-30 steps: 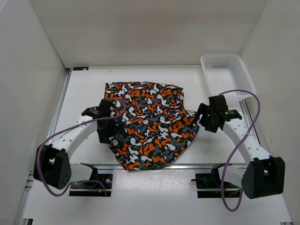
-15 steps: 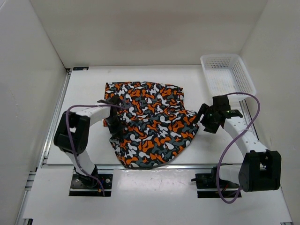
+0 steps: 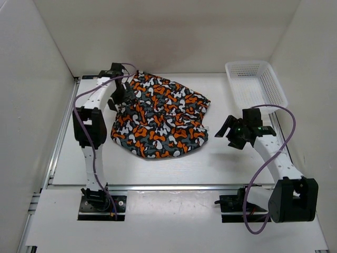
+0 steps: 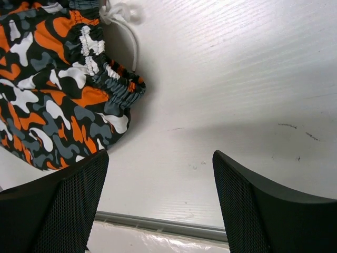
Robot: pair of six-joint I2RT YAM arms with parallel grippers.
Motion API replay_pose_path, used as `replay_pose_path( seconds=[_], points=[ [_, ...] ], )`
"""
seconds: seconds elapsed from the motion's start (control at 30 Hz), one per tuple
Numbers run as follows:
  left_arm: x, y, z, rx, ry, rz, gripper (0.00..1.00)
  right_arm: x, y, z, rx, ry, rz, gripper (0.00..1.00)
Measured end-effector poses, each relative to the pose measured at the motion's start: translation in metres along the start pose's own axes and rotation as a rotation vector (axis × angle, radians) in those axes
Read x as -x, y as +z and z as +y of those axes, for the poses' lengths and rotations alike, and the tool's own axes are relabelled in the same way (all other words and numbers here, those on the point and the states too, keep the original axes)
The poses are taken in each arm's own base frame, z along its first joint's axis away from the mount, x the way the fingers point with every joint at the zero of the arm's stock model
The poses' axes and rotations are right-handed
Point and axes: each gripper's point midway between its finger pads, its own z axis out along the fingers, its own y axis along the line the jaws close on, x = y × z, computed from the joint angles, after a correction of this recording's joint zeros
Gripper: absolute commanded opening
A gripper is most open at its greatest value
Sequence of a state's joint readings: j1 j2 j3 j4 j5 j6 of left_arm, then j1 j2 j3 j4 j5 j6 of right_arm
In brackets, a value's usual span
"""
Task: Fold and stack the shorts
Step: Fold the shorts
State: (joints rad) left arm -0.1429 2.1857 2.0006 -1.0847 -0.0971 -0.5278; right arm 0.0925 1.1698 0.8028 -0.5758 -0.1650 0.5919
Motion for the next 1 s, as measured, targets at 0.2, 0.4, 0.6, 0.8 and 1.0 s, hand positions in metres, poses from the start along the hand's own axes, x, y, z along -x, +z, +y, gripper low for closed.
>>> replay_pose_path(
  seconds=[0.2,0.4,0.6,0.8,1.0],
  points=[
    [-0.041,-0.067,0.062,-0.005,-0.064,-0.009,0.95,-0.008,-0.004,0.007,0.066,0.001,0.005,0.84],
    [-0.143,-0.079,0.092,-0.114,-0.163,0.09,0.94,-0.037,0.022,0.015,0.151,0.091,0.126,0.84],
    [-0.238,-0.02,0.095,-0.097,-0.231,0.396,0.91,-0.048,0.06,0.027,0.17,0.132,0.215,0.75],
    [-0.22,-0.01,0.081,-0.133,-0.257,0.365,0.79,-0.051,0.092,0.049,0.153,0.093,0.273,0.2],
    [-0.183,0.004,0.067,-0.121,-0.263,0.292,0.11,-0.021,0.092,0.067,0.138,0.033,0.198,0.0]
  ],
)
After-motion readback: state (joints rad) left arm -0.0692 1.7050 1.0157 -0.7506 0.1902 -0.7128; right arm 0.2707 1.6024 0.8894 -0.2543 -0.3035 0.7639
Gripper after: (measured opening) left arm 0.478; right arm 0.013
